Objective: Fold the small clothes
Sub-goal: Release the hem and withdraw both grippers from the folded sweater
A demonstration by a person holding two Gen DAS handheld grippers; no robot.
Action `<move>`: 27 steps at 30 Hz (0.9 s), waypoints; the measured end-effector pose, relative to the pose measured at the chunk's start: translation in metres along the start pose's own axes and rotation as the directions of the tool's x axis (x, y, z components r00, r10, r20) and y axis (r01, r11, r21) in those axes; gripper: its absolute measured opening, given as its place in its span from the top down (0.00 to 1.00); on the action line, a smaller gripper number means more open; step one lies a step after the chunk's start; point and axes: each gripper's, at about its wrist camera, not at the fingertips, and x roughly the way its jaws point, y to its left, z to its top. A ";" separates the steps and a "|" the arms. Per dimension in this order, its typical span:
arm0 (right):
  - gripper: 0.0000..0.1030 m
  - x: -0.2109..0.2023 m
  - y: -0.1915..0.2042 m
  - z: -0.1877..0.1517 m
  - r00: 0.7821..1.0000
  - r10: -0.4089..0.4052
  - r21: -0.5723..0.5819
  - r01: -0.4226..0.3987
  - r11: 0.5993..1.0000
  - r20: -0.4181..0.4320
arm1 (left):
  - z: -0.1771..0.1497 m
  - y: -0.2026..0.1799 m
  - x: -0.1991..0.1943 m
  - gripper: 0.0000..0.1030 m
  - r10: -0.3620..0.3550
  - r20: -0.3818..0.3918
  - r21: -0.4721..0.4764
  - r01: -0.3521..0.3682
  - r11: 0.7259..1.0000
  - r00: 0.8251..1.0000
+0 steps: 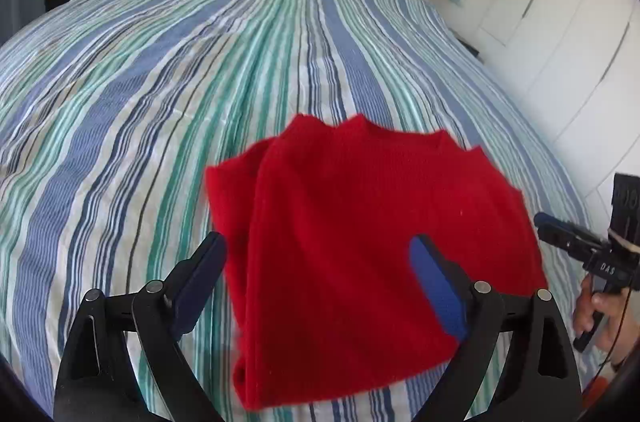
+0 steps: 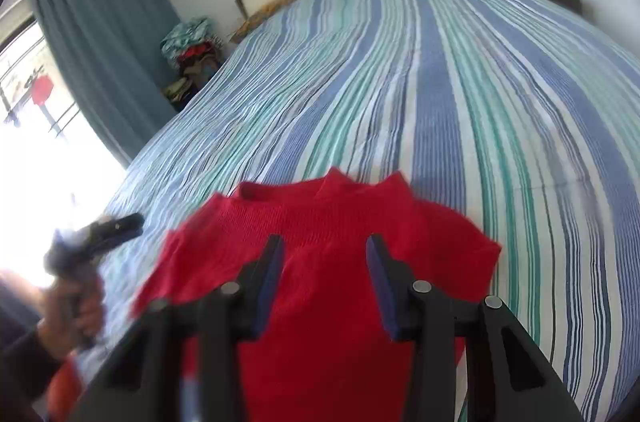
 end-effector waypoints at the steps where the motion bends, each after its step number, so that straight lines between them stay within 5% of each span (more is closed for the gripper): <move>1: 0.58 0.000 0.012 -0.017 0.999 0.009 -0.065 -0.012 0.998 -0.040 | -0.018 -0.006 0.008 0.08 0.039 -0.045 0.055 -0.036 0.998 0.998; 3: 0.58 0.006 0.019 -0.059 0.990 -0.041 -0.164 0.019 0.986 -0.133 | -0.044 0.003 0.028 0.10 0.120 -0.126 0.082 -0.110 0.991 0.985; 5: 0.63 0.012 -0.001 -0.097 0.966 -0.157 -0.196 0.116 0.974 -0.206 | -0.052 0.019 0.023 0.10 0.095 -0.094 0.023 -0.093 0.995 0.991; 6: 0.64 0.000 -0.015 -0.108 0.972 -0.144 -0.162 0.114 0.980 -0.188 | -0.051 0.022 0.015 0.10 0.104 -0.091 -0.003 -0.105 0.994 0.990; 9: 0.65 -0.028 -0.018 -0.106 0.971 -0.176 -0.097 0.162 0.982 -0.161 | -0.049 0.019 -0.007 0.10 0.070 -0.078 -0.060 -0.074 0.995 0.995; 12: 0.65 -0.045 0.008 -0.096 0.976 -0.177 -0.164 0.156 0.974 -0.123 | -0.052 0.004 -0.020 0.08 0.072 -0.046 -0.039 -0.074 0.997 0.996; 15: 0.61 -0.042 0.025 -0.092 0.980 -0.173 -0.167 0.155 0.974 -0.100 | -0.062 0.003 -0.013 0.07 0.139 -0.069 -0.026 -0.141 0.990 0.988; 18: 0.56 -0.015 0.017 -0.104 0.957 -0.231 -0.107 0.215 0.971 -0.177 | -0.085 0.013 -0.008 0.08 0.273 -0.140 -0.001 -0.276 0.961 0.952; 19: 0.56 -0.009 0.009 -0.113 0.944 -0.255 -0.086 0.243 0.966 -0.207 | -0.091 0.016 -0.015 0.08 0.278 -0.128 -0.008 -0.281 0.960 0.952; 23: 0.56 -0.037 -0.001 -0.134 0.961 -0.239 0.042 0.247 0.968 -0.138 | -0.112 0.018 -0.037 0.07 0.309 -0.109 -0.012 -0.312 0.950 0.945; 27: 0.54 -0.064 0.020 -0.153 0.949 -0.296 0.009 0.298 0.954 -0.106 | -0.125 0.016 -0.030 0.04 0.338 -0.108 -0.007 -0.341 0.940 0.935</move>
